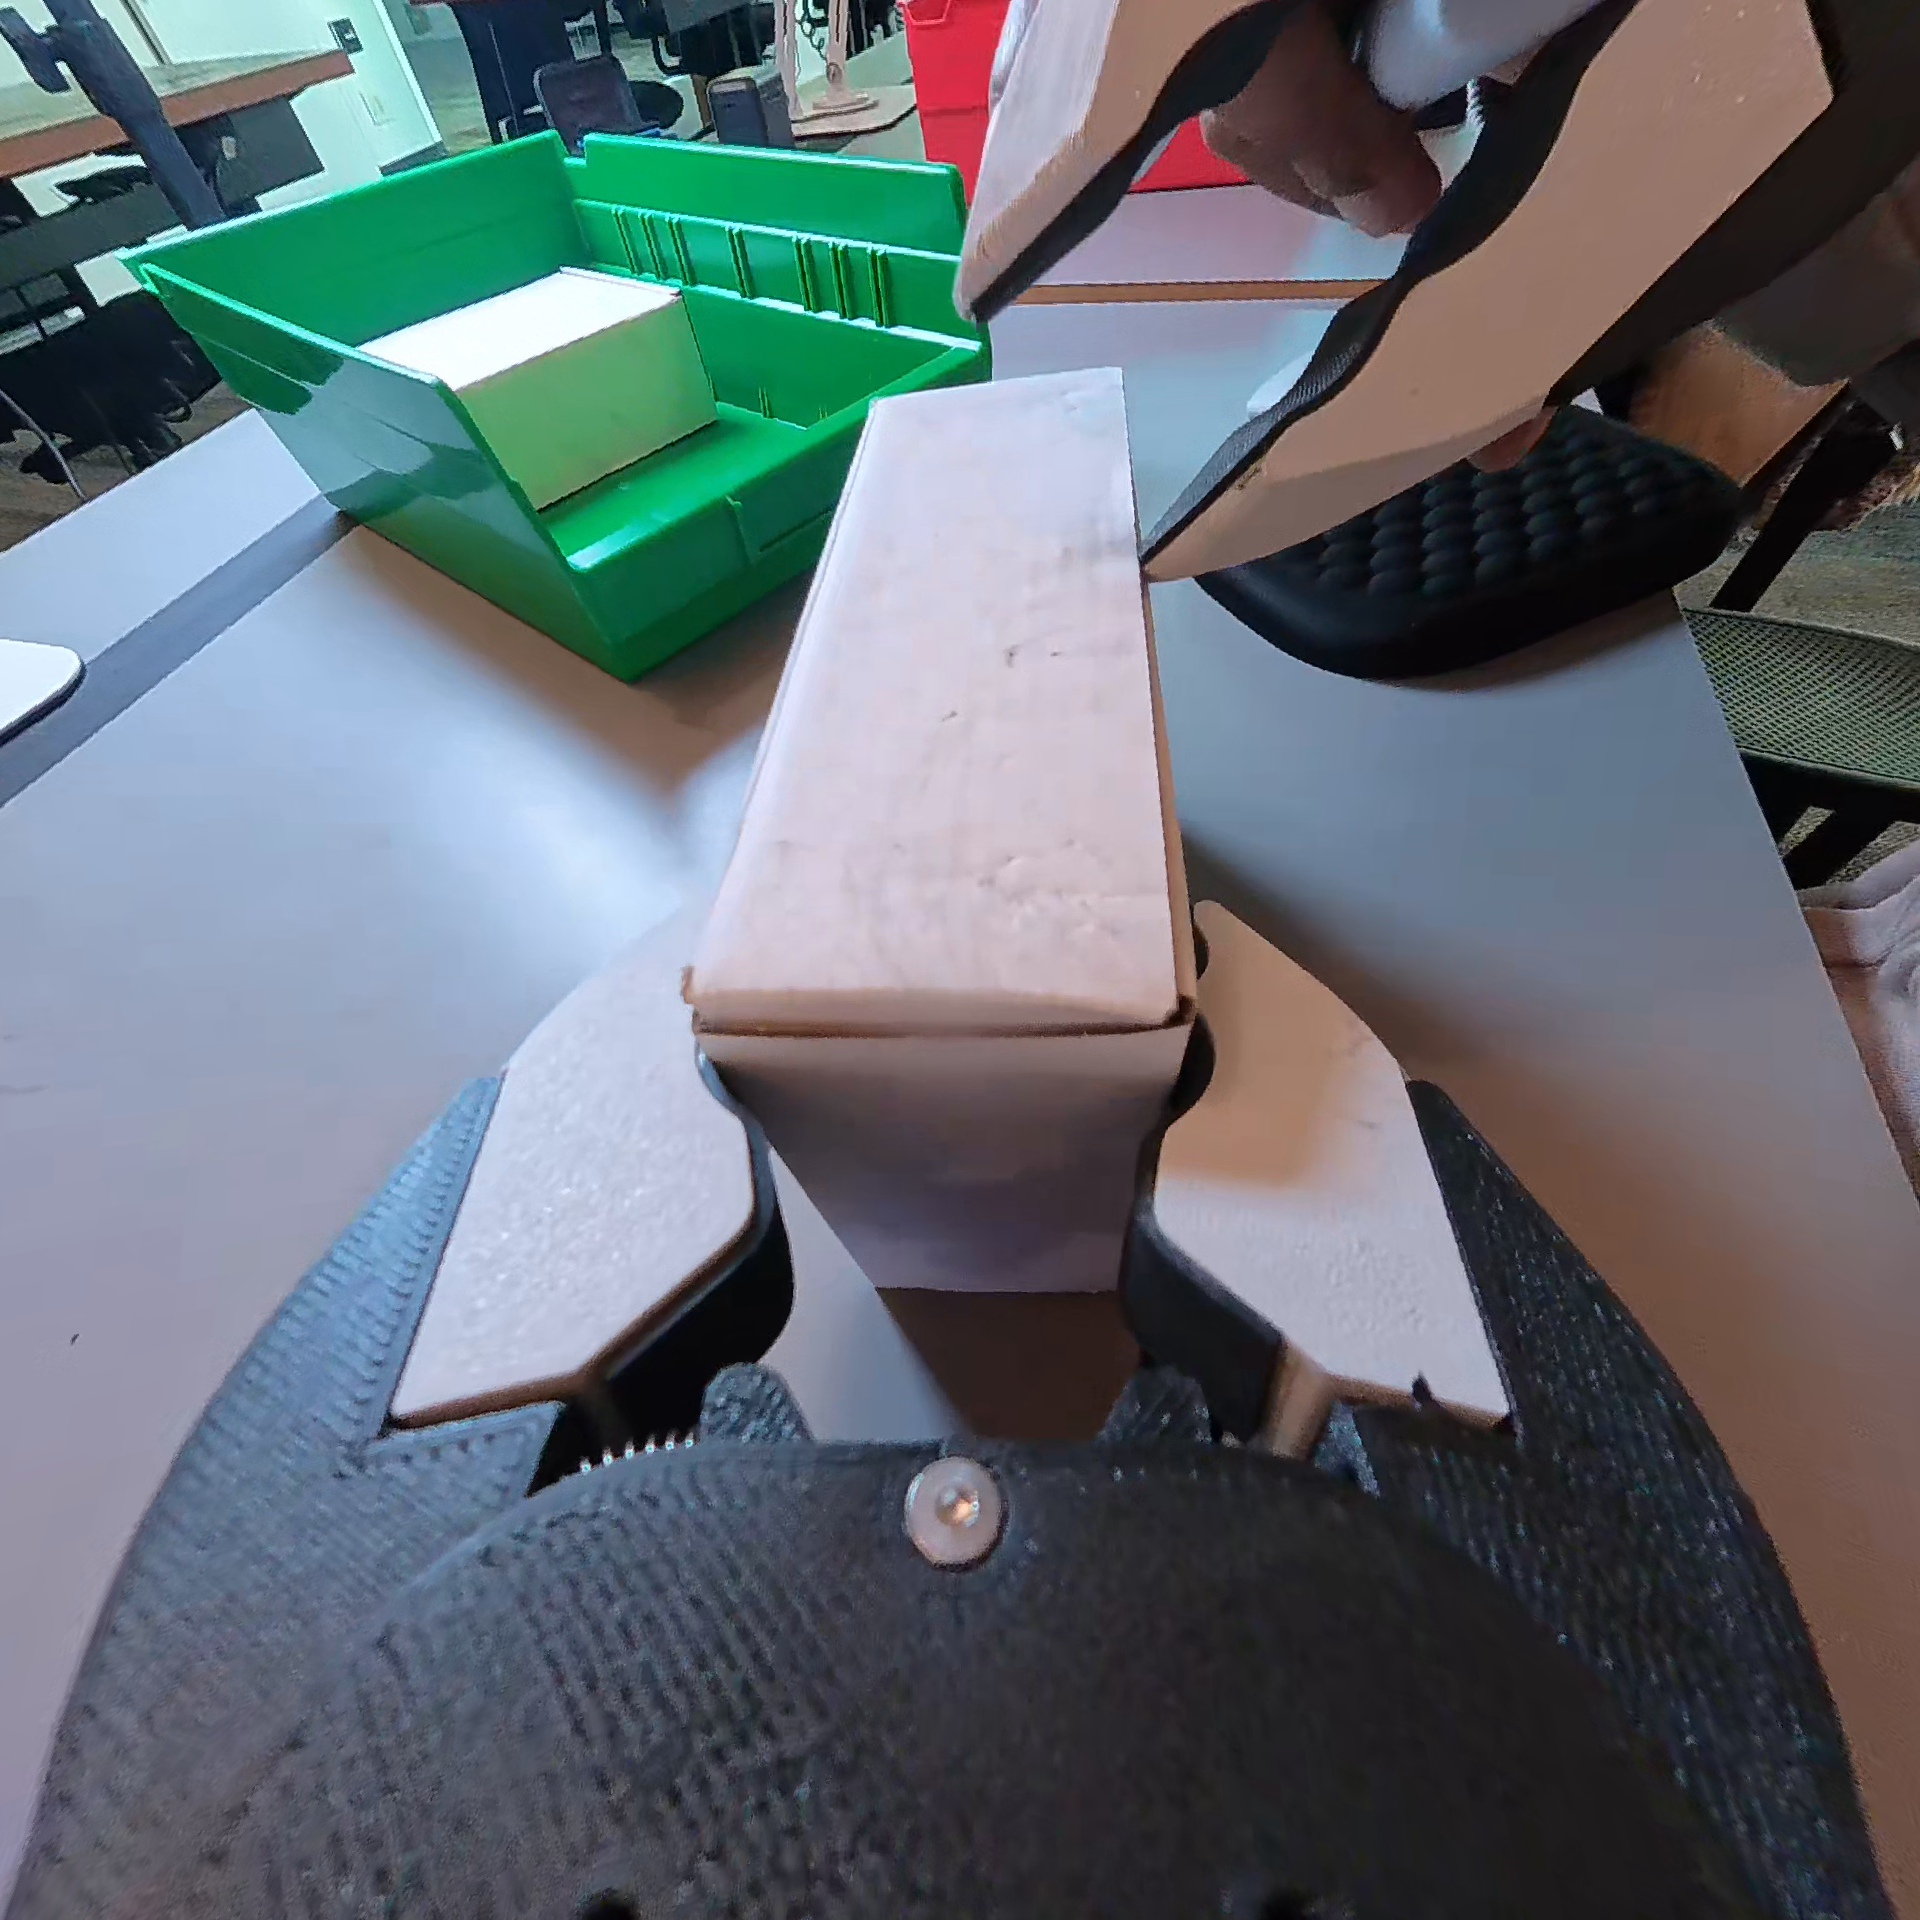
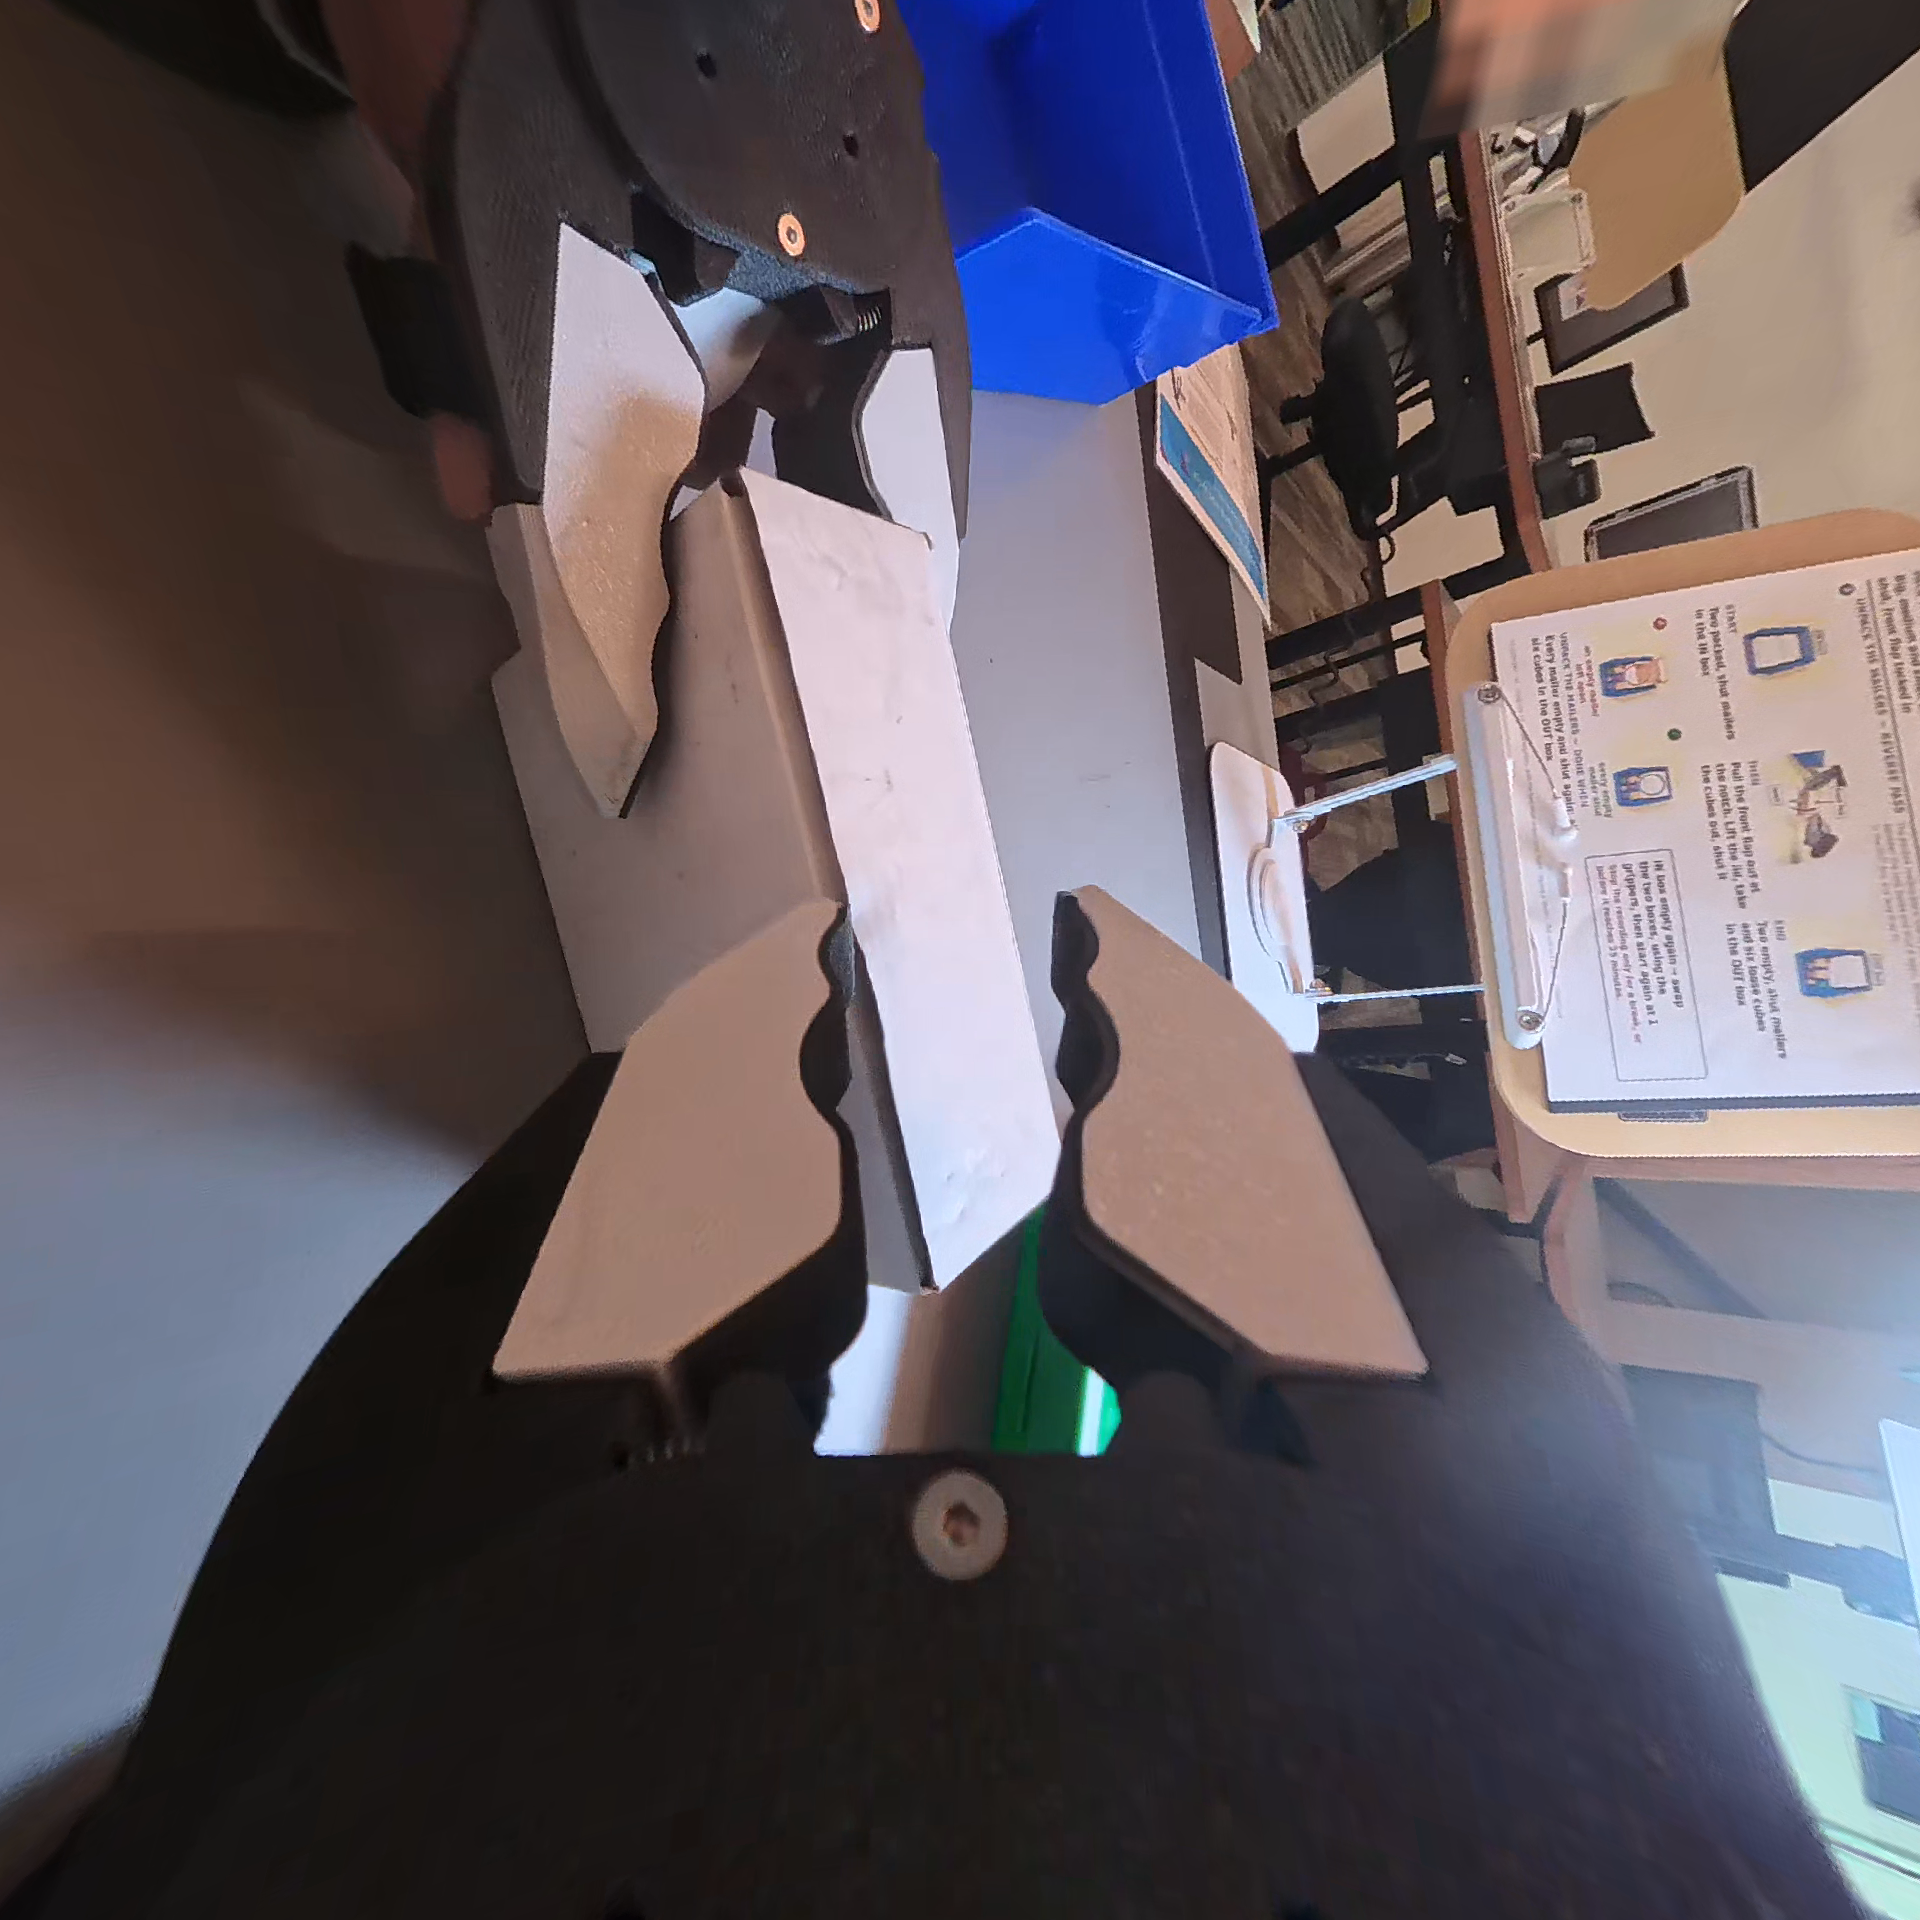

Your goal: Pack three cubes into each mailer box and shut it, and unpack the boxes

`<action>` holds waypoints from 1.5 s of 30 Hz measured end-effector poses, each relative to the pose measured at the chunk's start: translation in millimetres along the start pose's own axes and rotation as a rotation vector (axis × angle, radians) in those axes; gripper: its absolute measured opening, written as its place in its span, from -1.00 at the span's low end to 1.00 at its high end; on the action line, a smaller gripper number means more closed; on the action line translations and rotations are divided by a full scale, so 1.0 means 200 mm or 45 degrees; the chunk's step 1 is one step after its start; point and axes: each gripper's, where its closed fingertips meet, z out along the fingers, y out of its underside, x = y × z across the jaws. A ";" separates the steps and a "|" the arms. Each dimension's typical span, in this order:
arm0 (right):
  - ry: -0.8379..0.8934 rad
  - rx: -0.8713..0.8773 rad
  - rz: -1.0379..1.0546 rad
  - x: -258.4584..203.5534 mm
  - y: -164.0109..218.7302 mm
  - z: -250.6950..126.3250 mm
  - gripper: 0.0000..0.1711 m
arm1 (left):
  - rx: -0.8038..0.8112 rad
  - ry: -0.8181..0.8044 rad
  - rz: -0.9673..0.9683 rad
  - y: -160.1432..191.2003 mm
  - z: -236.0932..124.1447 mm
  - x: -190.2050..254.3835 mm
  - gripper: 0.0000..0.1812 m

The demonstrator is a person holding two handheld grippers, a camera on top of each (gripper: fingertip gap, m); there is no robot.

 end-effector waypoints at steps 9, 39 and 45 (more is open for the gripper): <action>0.092 -0.076 -0.275 -0.01 -0.02 0.00 -0.64 | -0.030 0.065 -0.075 0.00 -0.01 0.01 -0.16; 0.167 -0.118 -0.256 0.02 -0.02 0.03 -0.59 | -0.056 0.061 -0.103 0.01 -0.02 0.00 -0.16; 0.170 -0.153 -0.427 0.02 -0.03 0.03 -0.62 | -0.059 0.074 -0.135 0.01 -0.02 0.00 -0.17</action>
